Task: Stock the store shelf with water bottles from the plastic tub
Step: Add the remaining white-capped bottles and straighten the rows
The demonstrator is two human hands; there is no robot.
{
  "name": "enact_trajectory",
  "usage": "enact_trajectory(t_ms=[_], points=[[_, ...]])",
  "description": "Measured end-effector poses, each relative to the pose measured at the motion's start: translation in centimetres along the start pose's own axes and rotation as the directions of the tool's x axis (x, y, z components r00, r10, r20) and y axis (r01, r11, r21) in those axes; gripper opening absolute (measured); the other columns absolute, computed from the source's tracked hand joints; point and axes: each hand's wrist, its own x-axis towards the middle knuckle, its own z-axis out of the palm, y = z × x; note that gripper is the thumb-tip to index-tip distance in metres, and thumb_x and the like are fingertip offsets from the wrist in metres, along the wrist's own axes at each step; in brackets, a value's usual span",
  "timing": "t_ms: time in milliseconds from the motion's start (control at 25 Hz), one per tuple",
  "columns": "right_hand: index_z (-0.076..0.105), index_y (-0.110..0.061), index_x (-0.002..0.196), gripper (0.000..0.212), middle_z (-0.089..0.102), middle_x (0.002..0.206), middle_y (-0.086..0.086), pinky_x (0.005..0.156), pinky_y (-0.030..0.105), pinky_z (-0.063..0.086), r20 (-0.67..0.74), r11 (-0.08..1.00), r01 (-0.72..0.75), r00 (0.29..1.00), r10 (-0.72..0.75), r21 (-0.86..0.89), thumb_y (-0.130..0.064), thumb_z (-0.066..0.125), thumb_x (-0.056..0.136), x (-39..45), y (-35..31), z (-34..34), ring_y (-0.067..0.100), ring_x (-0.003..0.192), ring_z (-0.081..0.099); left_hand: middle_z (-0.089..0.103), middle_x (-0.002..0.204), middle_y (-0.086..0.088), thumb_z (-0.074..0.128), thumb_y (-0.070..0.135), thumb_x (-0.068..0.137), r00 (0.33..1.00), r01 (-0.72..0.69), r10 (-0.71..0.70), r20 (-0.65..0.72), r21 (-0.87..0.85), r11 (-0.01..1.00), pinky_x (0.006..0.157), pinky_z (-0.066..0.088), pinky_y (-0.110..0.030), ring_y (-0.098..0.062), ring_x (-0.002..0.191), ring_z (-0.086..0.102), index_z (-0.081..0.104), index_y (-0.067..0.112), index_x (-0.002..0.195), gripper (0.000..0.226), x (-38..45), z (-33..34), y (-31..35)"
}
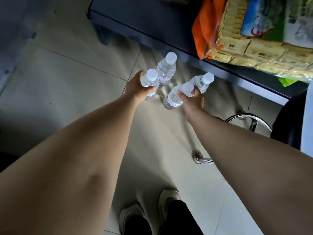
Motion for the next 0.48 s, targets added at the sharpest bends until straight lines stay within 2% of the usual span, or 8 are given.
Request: enact_trajectory(t_ms=[160,240,360,480], points=[[0.049,-0.018,0.132,0.047,0.051,0.118,-0.009,0.087,0.020,0.034,0.021,0.999,0.029,0.999,-0.030,0.031,-0.023,0.064,0.088,0.7,-0.3,0.2,0.007,0.105,0.047,0.060,0.126,0.000,0.069,0.019,0.080,0.995,-0.089,0.086,-0.049,-0.054,0.995,0.087,0.036,-0.017,-0.018,0.116,0.054,0.052,0.019,0.130,0.052,0.7,0.6,0.8],[0.050,-0.019,0.130,0.044,0.053,0.123,-0.006,0.085,0.021,0.035,0.042,0.999,0.040,0.998,-0.040,0.017,-0.026,0.063,0.089,0.9,-0.5,0.1,0.008,0.105,0.048,0.061,0.124,-0.002,0.067,0.014,0.081,0.989,-0.136,0.134,-0.064,-0.035,0.990,0.080,0.032,-0.013,-0.017,0.113,0.054,0.054,0.017,0.127,0.048,0.8,0.7,1.3],[0.051,-0.018,0.129,0.043,0.055,0.126,-0.004,0.085,0.023,0.035,0.054,0.998,0.061,0.997,-0.061,-0.010,-0.028,0.062,0.089,0.6,-0.6,-0.1,0.014,0.111,0.052,0.063,0.120,-0.002,0.068,0.013,0.080,0.986,-0.157,0.156,-0.066,-0.015,0.987,0.082,0.035,-0.016,-0.019,0.110,0.055,0.058,0.017,0.123,0.044,0.7,0.5,1.3],[0.048,-0.019,0.133,0.046,0.047,0.116,-0.011,0.087,0.019,0.032,0.030,0.999,0.038,0.999,-0.038,0.026,-0.029,0.061,0.090,-0.8,-1.3,-0.6,0.005,0.105,0.043,0.067,0.111,-0.003,0.070,0.014,0.079,0.988,-0.116,0.105,-0.114,-0.095,0.989,0.078,0.038,-0.018,-0.018,0.094,0.057,0.063,0.014,0.116,0.037,-0.5,-0.4,0.8]])
